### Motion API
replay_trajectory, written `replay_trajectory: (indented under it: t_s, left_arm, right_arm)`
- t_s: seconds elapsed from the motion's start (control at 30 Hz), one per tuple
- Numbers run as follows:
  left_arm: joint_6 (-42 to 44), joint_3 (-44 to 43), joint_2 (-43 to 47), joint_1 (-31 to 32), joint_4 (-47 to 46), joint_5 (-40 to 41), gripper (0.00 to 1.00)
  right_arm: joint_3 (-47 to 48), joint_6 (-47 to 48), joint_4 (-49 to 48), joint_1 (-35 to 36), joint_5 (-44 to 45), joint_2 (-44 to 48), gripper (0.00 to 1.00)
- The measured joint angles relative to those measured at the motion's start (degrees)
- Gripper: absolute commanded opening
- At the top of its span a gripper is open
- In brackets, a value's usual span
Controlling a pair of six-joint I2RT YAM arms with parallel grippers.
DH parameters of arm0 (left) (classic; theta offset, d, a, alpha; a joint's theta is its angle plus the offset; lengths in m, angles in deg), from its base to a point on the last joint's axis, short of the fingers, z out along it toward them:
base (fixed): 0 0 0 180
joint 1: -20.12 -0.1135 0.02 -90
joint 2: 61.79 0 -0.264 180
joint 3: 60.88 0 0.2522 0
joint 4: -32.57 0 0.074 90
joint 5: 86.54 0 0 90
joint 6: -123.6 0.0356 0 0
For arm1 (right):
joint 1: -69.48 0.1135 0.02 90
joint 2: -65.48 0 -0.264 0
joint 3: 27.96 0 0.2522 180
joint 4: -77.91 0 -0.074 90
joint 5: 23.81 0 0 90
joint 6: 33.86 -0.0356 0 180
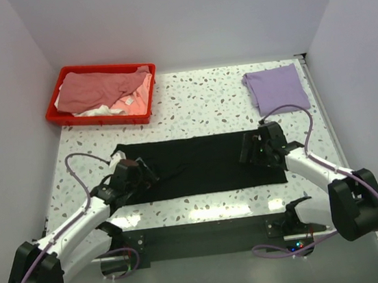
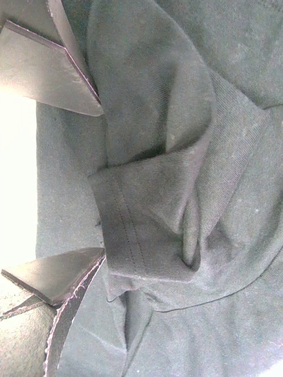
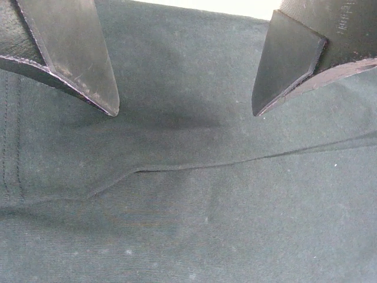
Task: Fold and stack the t-shirts
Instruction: Fold the tshirt
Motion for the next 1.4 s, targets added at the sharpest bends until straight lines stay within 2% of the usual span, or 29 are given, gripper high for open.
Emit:
replay_trajectory:
  t_s: [0.27,0.5,0.67,0.83,0.9,1.1,1.2,1.23,1.27,1.3,1.4]
  left_arm:
    - [-3.61,0.24,5.22,2.21,7.26,-1.01,1.00]
    - [-3.37,-1.99,1.84,4.87,7.85,-1.64,0.98]
    - [-4.11,-2.99,0.20,8.74,7.76,-1.68,0.77]
    - [-5.01,-3.02,-0.70,9.20,7.76,-0.74,0.56]
    - [-4.87,-3.26,-0.92,9.22,7.67,0.17,0.53]
    - [-4.37,-6.08,-3.93,9.20,6.93,4.35,0.35]
    - [-3.30,-7.76,-6.29,9.20,6.40,6.51,0.22]
    - [-2.91,-8.28,-7.04,9.20,6.34,7.37,0.14]
    - [-2.67,-8.87,-7.78,9.20,6.40,8.04,0.10]
    - [-2.21,-9.46,-8.48,9.20,6.32,8.87,0.00]
    - [-0.96,-10.93,-10.19,9.20,5.73,11.37,0.00]
  right_arm:
    - [0.50,1.16,2.58,0.02,0.15,0.37,0.99]
    - [1.36,2.12,5.07,0.00,0.96,0.37,0.99]
    - [1.36,2.27,5.60,0.00,1.55,0.72,0.99]
    - [1.36,2.32,6.03,0.00,1.57,0.72,0.99]
    - [1.36,2.34,6.16,0.00,1.57,0.72,0.99]
    - [1.57,2.60,6.40,0.00,1.57,0.72,0.99]
    - [1.62,2.71,6.64,0.00,1.57,0.90,0.99]
    - [1.68,2.71,6.78,0.00,1.60,1.11,0.99]
    - [1.77,2.71,6.93,0.00,1.60,1.42,0.99]
    - [1.86,2.71,7.04,0.00,1.62,1.75,0.99]
    - [2.05,2.75,7.34,0.00,1.77,2.80,0.99]
